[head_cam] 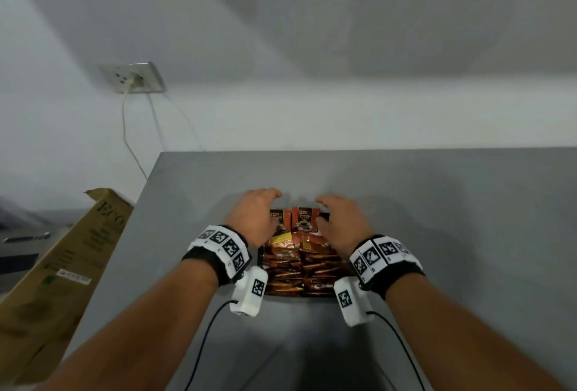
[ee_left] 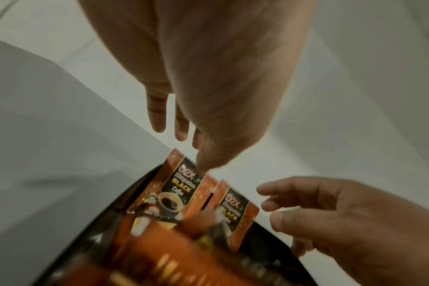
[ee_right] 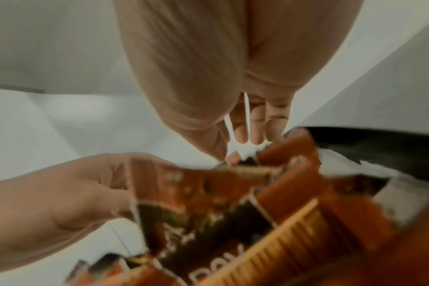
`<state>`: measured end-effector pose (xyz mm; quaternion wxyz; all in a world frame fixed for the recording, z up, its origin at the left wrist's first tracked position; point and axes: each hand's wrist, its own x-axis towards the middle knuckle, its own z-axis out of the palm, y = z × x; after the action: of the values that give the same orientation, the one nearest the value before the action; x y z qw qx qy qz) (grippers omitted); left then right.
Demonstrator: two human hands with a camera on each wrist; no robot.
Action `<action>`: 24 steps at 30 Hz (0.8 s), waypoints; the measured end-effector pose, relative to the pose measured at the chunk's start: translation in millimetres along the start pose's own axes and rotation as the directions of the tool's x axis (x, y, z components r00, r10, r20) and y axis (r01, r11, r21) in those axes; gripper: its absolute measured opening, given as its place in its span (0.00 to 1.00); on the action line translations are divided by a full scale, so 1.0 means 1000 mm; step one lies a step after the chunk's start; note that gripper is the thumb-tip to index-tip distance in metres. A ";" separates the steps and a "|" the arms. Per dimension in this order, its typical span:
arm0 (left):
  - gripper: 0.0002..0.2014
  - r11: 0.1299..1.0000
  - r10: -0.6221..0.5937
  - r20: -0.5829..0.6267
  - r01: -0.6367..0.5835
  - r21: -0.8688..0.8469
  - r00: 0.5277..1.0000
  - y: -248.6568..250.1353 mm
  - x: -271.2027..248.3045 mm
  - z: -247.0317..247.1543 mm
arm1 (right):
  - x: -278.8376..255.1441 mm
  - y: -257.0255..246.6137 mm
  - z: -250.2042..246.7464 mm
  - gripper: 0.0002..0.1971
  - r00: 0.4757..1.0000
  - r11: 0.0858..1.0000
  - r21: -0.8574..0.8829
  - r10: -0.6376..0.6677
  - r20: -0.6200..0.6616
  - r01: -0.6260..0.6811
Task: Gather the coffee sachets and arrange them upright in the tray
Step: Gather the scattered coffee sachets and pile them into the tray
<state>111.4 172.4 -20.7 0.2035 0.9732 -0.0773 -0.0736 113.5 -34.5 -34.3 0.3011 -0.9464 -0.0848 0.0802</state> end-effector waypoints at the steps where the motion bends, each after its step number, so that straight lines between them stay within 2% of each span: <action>1: 0.24 0.999 0.013 0.028 -0.014 0.046 1.000 0.000 0.005 0.004 | 0.005 -0.001 0.002 0.21 0.999 0.999 -0.032 0.013 0.032 -0.012; 4: 0.12 0.992 0.032 0.016 -0.034 0.119 0.999 -0.005 0.013 0.012 | 0.013 -0.001 0.009 0.09 0.999 0.993 -0.121 0.016 0.050 -0.010; 6: 0.08 0.997 0.045 -0.004 -0.045 0.057 0.999 -0.009 0.013 0.014 | 0.014 0.001 0.006 0.03 1.000 0.996 -0.083 0.017 0.019 -0.015; 10: 0.07 0.986 0.066 -0.020 -0.068 -0.154 0.998 -0.018 0.009 0.005 | 0.010 0.006 -0.007 0.05 0.999 1.000 0.014 -0.005 -0.037 0.006; 14: 0.15 0.933 0.104 0.100 -0.062 -0.355 0.990 -0.026 0.001 0.001 | 0.006 0.006 -0.012 0.08 0.992 0.993 0.044 -0.108 0.060 0.106; 18: 0.19 0.971 0.165 0.220 -0.119 -0.206 0.962 -0.015 -0.007 0.005 | 0.004 -0.003 -0.002 0.12 0.949 0.983 -0.071 -0.140 0.284 0.167; 21: 0.19 0.973 0.205 0.300 -0.226 0.036 0.932 -0.009 -0.009 0.009 | 0.002 -0.003 0.006 0.16 0.917 0.983 -0.119 -0.080 0.391 0.136; 23: 0.18 0.960 0.203 0.342 -0.255 0.116 0.918 -0.005 -0.012 0.009 | -0.002 -0.001 0.006 0.25 0.886 0.986 -0.135 -0.025 0.463 0.098; 24: 0.22 0.960 0.185 0.379 -0.250 0.129 0.907 -0.002 -0.013 0.007 | -0.003 0.000 0.004 0.31 0.865 0.989 -0.122 -0.010 0.502 0.082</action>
<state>98.2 173.9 -26.4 0.1066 0.9420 -0.2279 -0.2220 109.7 -33.2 -37.5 0.2039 -0.9096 -0.1878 0.3094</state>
